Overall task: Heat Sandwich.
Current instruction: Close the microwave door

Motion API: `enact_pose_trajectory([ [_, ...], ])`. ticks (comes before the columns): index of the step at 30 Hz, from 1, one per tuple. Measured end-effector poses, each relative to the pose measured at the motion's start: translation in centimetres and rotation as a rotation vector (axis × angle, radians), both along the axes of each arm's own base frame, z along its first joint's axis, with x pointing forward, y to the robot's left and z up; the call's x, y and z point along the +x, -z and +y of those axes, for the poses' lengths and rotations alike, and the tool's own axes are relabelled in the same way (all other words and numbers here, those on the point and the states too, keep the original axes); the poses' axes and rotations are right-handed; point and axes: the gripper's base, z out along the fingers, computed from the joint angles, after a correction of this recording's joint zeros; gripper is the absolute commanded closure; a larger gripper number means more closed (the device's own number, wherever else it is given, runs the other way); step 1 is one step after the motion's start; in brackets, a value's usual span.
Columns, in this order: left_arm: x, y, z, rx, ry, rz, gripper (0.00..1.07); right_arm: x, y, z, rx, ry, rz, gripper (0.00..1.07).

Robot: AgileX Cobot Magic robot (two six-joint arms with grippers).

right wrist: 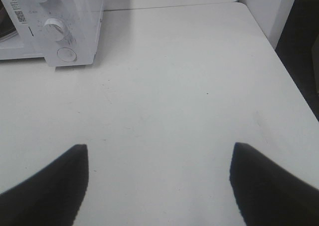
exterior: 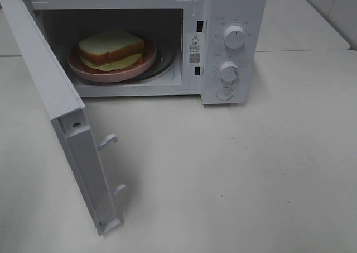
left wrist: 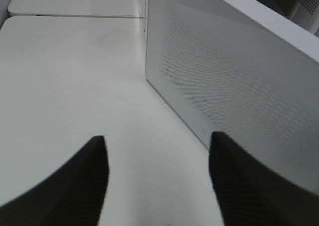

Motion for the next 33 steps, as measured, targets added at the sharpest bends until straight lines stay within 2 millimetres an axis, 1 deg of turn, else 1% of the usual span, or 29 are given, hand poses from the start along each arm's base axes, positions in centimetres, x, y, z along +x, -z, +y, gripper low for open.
enact_pose_trajectory([
  [1,0.0,0.0,0.0,0.000,0.000,0.000,0.66,0.0,0.0,0.0,0.000,0.000,0.000,0.31],
  [2,0.6,0.1,0.0,0.000,-0.002,0.009,0.81,0.0,0.0,0.0,0.000,0.000,0.000,0.31],
  [4,1.7,0.2,0.0,0.003,-0.007,0.017,0.96,0.0,0.0,0.0,0.000,0.000,0.000,0.31],
  [5,2.9,0.3,0.0,0.004,-0.012,0.017,1.07,0.0,0.0,0.0,0.000,0.000,0.000,0.31],
  [6,2.9,0.3,0.0,0.004,-0.012,0.017,1.07,0.0,0.0,0.0,0.000,0.000,0.000,0.31],
  [8,4.2,0.5,0.0,0.006,-0.016,0.023,1.07,0.0,0.0,0.0,0.000,0.000,0.000,0.31],
  [9,5.4,0.7,0.0,0.010,-0.021,0.023,1.07,0.0,0.0,0.0,0.000,0.000,0.000,0.31],
  [10,6.0,0.9,0.0,0.013,-0.023,0.026,1.07,0.0,0.0,0.0,0.000,0.000,0.000,0.31],
  [11,6.0,0.9,0.0,0.013,-0.023,0.026,1.07,0.0,0.0,0.0,0.000,0.000,0.000,0.31],
  [12,6.6,1.0,0.0,0.013,-0.026,0.020,1.07,0.0,0.0,0.0,0.000,0.000,0.000,0.31],
  [13,7.2,1.0,0.0,0.013,-0.028,0.011,1.07,0.0,0.0,0.0,0.000,0.000,0.000,0.31],
  [14,8.3,1.1,0.0,0.012,-0.034,-0.018,1.07,0.0,0.0,0.0,0.000,0.000,0.000,0.31],
  [15,8.7,1.2,0.0,0.011,-0.037,-0.030,1.07,0.0,0.0,0.0,0.000,0.000,0.000,0.31],
  [16,8.7,1.2,0.0,0.011,-0.037,-0.030,1.07,0.0,0.0,0.0,0.000,0.000,0.000,0.31],
  [18,9.9,1.4,0.0,0.015,-0.042,-0.058,1.07,0.0,0.0,0.0,0.000,0.000,0.000,0.31],
  [19,11.1,1.8,0.0,0.022,-0.045,-0.072,1.07,0.0,0.0,0.0,0.000,0.000,0.000,0.31],
  [20,11.5,1.9,0.0,0.028,-0.046,-0.087,1.07,0.0,0.0,0.0,0.000,0.000,0.000,0.31],
  [21,11.5,1.9,0.0,0.028,-0.046,-0.087,1.07,0.0,0.0,0.0,0.000,0.000,0.000,0.31],
  [22,12.1,2.1,0.0,0.035,-0.045,-0.096,1.07,0.0,0.0,0.0,0.000,0.000,0.000,0.31],
  [24,13.6,2.9,0.0,0.059,-0.039,-0.124,1.07,0.0,0.0,0.0,0.000,0.000,0.000,0.31],
  [25,13.9,3.3,0.0,0.067,-0.036,-0.134,1.07,0.0,0.0,0.0,0.000,0.000,0.000,0.31],
  [27,14.3,3.7,-0.1,0.081,-0.028,-0.155,1.07,0.0,0.0,0.0,0.000,0.000,0.000,0.31],
  [28,14.9,4.6,-0.2,0.101,-0.012,-0.191,1.07,0.0,0.0,0.0,0.000,0.000,0.000,0.31],
  [29,15.1,5.1,-0.3,0.115,0.001,-0.215,1.07,0.0,0.0,0.0,0.000,0.000,0.000,0.31],
  [31,15.3,5.3,-0.3,0.125,0.013,-0.245,1.07,0.0,0.0,0.0,0.000,0.000,0.000,0.31],
  [33,15.7,6.7,-0.6,0.136,0.039,-0.264,1.07,0.0,0.0,0.0,0.000,0.000,0.000,0.31],
])
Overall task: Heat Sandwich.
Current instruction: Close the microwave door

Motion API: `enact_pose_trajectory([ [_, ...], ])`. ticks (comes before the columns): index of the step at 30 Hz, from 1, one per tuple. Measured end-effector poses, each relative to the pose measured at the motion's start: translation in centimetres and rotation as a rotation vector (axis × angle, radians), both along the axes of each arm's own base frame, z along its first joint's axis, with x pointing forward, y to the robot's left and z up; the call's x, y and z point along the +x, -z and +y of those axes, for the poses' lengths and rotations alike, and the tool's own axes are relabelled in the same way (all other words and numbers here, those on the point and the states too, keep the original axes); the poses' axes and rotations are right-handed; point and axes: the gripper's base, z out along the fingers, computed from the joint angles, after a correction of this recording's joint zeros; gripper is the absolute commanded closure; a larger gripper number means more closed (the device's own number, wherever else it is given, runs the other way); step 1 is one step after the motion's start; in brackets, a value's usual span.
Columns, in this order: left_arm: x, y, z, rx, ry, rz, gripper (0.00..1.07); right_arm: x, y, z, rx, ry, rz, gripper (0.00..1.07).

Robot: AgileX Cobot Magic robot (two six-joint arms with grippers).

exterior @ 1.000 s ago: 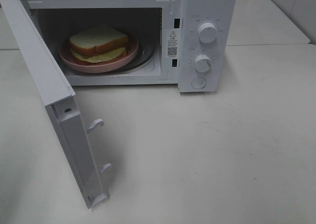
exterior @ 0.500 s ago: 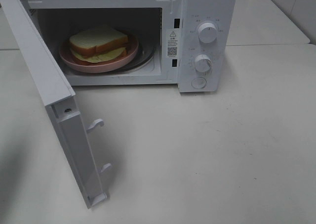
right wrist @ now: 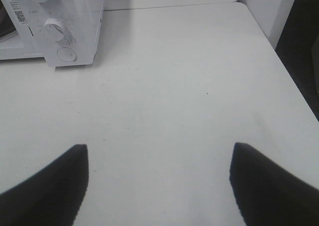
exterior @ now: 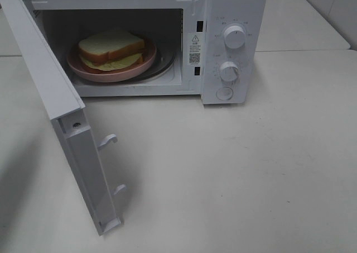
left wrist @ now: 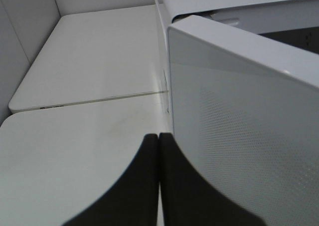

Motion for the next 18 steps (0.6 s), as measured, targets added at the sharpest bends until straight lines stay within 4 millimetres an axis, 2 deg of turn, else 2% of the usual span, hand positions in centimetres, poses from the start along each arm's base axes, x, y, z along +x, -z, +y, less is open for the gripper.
enact_pose_trajectory([
  [11,1.8,2.7,-0.4,-0.017,0.027,0.003,1.07,0.0,0.0,0.0,0.000,0.000,0.000,0.31],
  [18,2.2,3.4,-0.7,-0.049,0.052,0.014,1.07,0.0,0.0,0.0,0.000,0.000,0.000,0.31],
])
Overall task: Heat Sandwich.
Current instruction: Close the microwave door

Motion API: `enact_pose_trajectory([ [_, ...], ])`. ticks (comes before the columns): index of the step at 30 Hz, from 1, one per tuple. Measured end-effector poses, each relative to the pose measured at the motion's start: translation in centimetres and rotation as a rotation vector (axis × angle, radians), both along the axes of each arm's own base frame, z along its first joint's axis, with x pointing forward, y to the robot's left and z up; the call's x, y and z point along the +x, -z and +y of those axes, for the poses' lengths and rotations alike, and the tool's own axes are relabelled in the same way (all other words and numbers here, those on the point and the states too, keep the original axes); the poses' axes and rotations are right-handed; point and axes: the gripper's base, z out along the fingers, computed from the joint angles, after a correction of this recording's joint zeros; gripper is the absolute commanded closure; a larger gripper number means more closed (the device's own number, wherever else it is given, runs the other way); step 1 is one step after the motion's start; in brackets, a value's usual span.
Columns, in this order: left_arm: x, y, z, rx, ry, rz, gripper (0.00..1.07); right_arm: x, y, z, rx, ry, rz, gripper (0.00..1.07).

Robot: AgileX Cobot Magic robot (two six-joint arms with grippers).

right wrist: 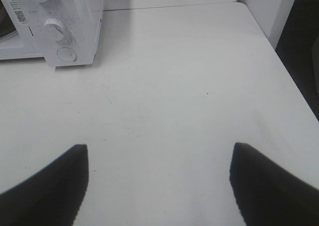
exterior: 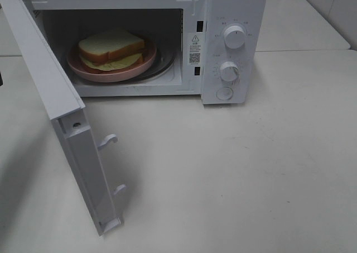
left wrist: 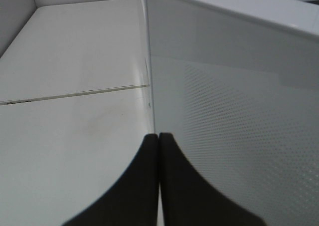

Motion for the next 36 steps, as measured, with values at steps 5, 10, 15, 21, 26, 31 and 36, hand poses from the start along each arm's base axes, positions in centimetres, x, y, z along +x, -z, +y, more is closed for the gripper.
enact_pose_trajectory([
  [5,0.3,0.5,-0.4,-0.043,0.038,0.002,1.07,0.0,0.0,0.0,0.000,0.000,0.000,0.31],
  [10,0.8,0.4,-1.3,-0.056,0.103,-0.012,1.07,0.0,0.0,0.0,0.000,0.000,0.000,0.31],
  [15,1.0,0.6,-3.3,-0.056,0.185,-0.010,1.07,0.0,0.0,0.0,0.000,0.000,0.000,0.31],
  [21,0.9,1.4,-5.8,-0.042,0.292,0.013,1.07,0.0,0.0,0.0,0.001,-0.001,0.000,0.31],
  [26,1.1,1.5,-7.6,-0.044,0.348,0.002,1.07,0.0,0.0,0.0,0.001,-0.001,0.000,0.31],
  [31,1.7,1.2,-9.5,-0.068,0.358,-0.016,1.07,0.0,0.0,0.0,0.001,-0.001,0.000,0.31],
  [36,2.5,0.8,-11.7,-0.068,0.379,-0.045,1.07,0.0,0.0,0.0,0.001,-0.001,0.000,0.31],
])
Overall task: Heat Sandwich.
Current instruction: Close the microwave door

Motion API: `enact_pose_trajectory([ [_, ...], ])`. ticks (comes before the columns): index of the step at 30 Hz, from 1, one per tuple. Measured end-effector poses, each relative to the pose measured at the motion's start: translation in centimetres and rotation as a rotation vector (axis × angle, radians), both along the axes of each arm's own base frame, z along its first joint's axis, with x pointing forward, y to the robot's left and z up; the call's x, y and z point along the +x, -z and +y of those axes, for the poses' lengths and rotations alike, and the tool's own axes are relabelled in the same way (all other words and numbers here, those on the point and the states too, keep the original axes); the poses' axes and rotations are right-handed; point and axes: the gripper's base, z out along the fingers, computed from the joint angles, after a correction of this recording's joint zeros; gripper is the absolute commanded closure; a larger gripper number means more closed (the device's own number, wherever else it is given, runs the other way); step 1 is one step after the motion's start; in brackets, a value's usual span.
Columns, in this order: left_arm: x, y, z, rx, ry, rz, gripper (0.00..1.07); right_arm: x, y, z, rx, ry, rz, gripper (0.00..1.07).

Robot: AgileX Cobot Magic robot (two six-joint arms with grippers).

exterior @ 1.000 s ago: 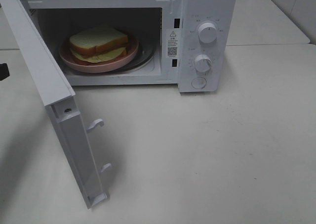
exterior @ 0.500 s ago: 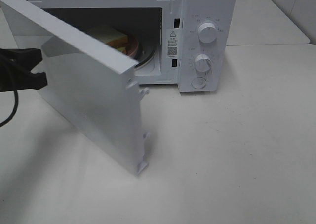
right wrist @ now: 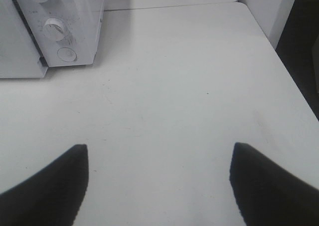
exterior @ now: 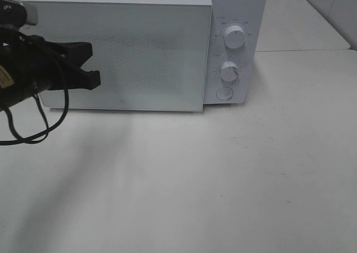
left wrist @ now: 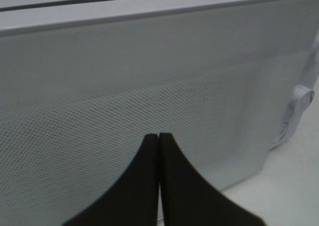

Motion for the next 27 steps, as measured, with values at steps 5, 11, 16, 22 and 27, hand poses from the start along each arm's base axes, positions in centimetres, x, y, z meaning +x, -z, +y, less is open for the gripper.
enact_pose_trajectory([
  [5,0.9,0.2,-2.1,-0.018,0.016,0.000,1.07,0.0,0.0,0.0,0.000,0.000,0.000,0.31],
  [11,2.2,0.3,-4.8,-0.050,0.005,-0.009,1.07,0.0,0.0,0.0,0.000,0.000,0.000,0.31],
  [16,3.2,0.4,-6.2,-0.074,-0.006,-0.010,1.07,0.0,0.0,0.0,0.000,0.000,0.000,0.31],
  [22,4.3,0.8,-7.0,-0.083,-0.013,-0.012,1.07,0.0,0.0,0.0,0.000,0.000,0.000,0.31],
  [27,5.0,0.7,-7.4,-0.099,-0.024,-0.021,1.07,0.0,0.0,0.0,0.000,0.000,0.000,0.31],
])
